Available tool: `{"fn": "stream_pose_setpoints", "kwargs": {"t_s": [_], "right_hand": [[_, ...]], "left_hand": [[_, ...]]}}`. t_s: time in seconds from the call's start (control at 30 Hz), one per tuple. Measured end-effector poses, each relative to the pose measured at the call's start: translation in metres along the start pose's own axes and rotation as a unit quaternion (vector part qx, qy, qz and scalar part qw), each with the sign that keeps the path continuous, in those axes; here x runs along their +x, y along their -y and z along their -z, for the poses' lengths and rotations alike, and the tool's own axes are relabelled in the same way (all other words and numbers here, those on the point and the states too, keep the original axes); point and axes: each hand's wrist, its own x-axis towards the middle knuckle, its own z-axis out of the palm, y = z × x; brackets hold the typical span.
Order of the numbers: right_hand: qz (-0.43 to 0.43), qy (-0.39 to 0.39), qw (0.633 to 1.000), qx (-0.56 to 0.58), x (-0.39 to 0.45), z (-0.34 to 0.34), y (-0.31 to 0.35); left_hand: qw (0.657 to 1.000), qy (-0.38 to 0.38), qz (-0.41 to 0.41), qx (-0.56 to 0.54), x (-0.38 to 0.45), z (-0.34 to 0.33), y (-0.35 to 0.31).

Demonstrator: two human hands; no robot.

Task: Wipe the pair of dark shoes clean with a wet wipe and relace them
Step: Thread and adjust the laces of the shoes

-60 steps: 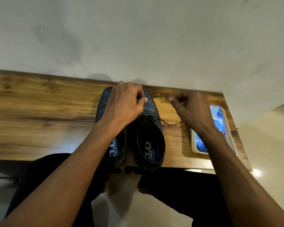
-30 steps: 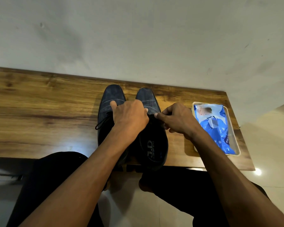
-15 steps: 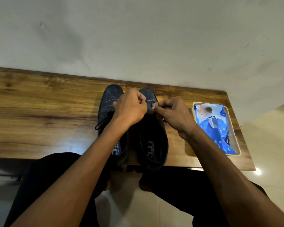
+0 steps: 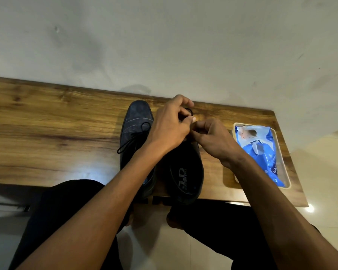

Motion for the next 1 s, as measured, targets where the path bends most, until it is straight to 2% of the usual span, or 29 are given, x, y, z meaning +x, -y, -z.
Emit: {"fn": "stream_pose_setpoints", "kwargs": {"t_s": [0.17,0.37,0.47,0.7,0.83,1.0], "right_hand": [[-0.016,-0.002,1.0,0.002,0.002,0.0,0.0],[-0.049,-0.009,0.998,0.036,0.003,-0.001,0.002],[-0.065,-0.018,0.996,0.057,0.005,-0.001,0.003],[-0.064,-0.05,0.996,0.045,0.006,-0.002,0.0],[-0.05,-0.087,0.995,-0.009,0.008,-0.004,-0.003],[0.017,-0.034,0.994,-0.098,0.008,-0.001,0.0]], "left_hand": [[0.994,0.081,0.032,0.067,-0.002,0.002,0.006],[0.987,0.103,0.095,0.073,-0.002,0.015,0.016],[0.982,0.126,0.086,0.112,-0.005,0.019,0.018],[0.984,0.08,0.066,0.143,-0.011,0.014,0.017],[0.983,0.076,0.064,0.156,-0.011,0.015,0.016],[0.982,0.078,0.066,0.158,-0.011,0.016,0.016]]}}
